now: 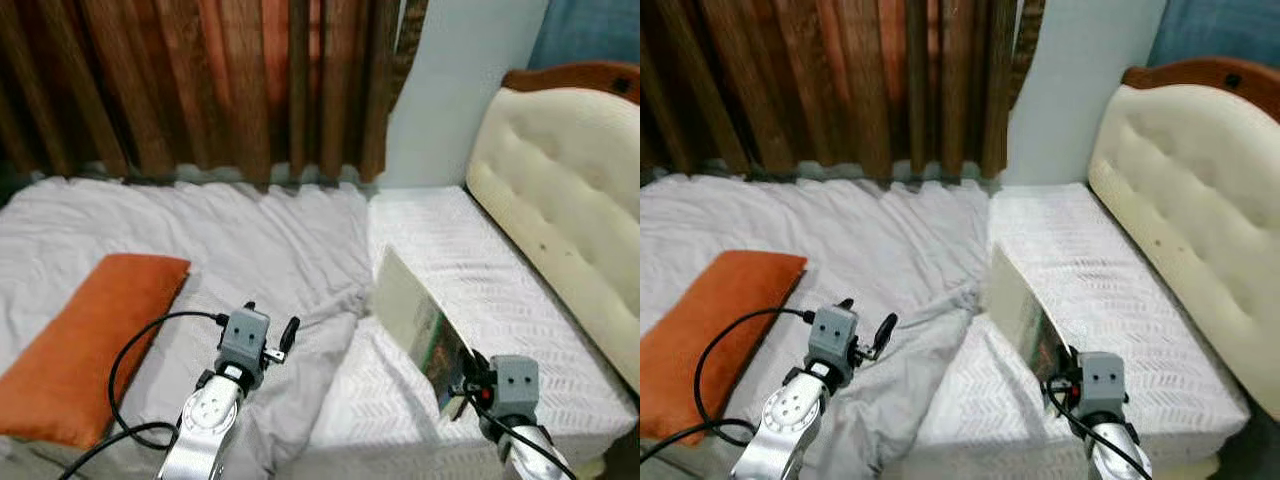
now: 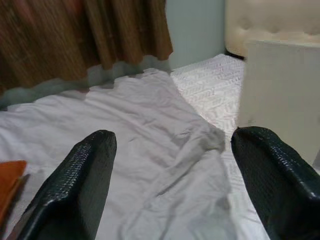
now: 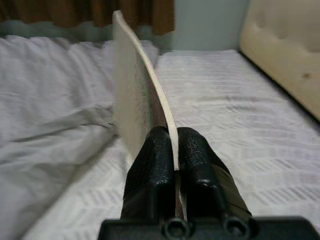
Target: Clean up the room
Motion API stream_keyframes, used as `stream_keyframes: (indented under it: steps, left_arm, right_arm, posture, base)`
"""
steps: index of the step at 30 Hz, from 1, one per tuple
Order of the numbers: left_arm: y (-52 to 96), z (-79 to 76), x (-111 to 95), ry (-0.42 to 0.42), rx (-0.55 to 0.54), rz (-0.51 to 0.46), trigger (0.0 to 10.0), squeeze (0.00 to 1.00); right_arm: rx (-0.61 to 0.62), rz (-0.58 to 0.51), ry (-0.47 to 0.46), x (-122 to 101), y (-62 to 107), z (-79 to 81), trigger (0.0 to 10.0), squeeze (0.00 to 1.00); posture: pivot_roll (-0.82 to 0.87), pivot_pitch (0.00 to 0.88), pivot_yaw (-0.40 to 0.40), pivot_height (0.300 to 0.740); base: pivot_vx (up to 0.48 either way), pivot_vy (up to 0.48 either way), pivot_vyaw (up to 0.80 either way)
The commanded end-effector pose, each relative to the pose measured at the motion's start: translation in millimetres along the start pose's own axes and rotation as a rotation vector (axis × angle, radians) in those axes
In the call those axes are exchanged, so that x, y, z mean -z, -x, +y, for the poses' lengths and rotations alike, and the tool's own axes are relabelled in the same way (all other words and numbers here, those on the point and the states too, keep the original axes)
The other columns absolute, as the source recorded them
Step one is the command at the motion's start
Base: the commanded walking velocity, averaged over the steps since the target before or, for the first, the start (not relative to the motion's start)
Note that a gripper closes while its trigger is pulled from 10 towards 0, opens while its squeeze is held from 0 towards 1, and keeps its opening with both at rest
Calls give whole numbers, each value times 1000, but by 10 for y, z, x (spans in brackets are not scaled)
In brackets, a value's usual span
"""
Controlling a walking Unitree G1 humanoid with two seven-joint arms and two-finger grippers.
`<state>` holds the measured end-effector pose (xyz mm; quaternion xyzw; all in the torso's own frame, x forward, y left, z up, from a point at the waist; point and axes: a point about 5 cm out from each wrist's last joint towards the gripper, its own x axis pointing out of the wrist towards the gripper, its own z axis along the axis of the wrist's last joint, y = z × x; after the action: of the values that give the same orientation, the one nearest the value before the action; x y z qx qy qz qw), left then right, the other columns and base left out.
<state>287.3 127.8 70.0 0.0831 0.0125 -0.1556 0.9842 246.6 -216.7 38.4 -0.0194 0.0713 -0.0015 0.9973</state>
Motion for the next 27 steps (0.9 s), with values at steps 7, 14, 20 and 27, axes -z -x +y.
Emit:
stream_keyframes:
  steps: [7,14,20,27]
  left_arm:
    - [11,90,21,-2,-38,12,10000,0]
    - [51,114,51,22,-68,17,10000,0]
    - [40,158,6,20,-83,-9,10000,0]
    - [24,182,-47,22,-89,-27,10000,0]
  right_arm:
    - [-23,-58,1,-129,-87,23,0,0]
    - [-53,-61,-5,-146,-130,82,0,0]
    - [-67,-55,-11,-150,-174,121,0,0]
    - [-73,-43,-19,-154,-226,154,10000,0]
  posture:
    - [-25,0,-53,740]
    - [-14,0,-61,740]
    - [-4,0,-63,740]
    - [1,0,-60,740]
  base:
    - [0,-433,0]
    - [270,-394,0]
    - [65,-46,0]
    - [411,0,0]
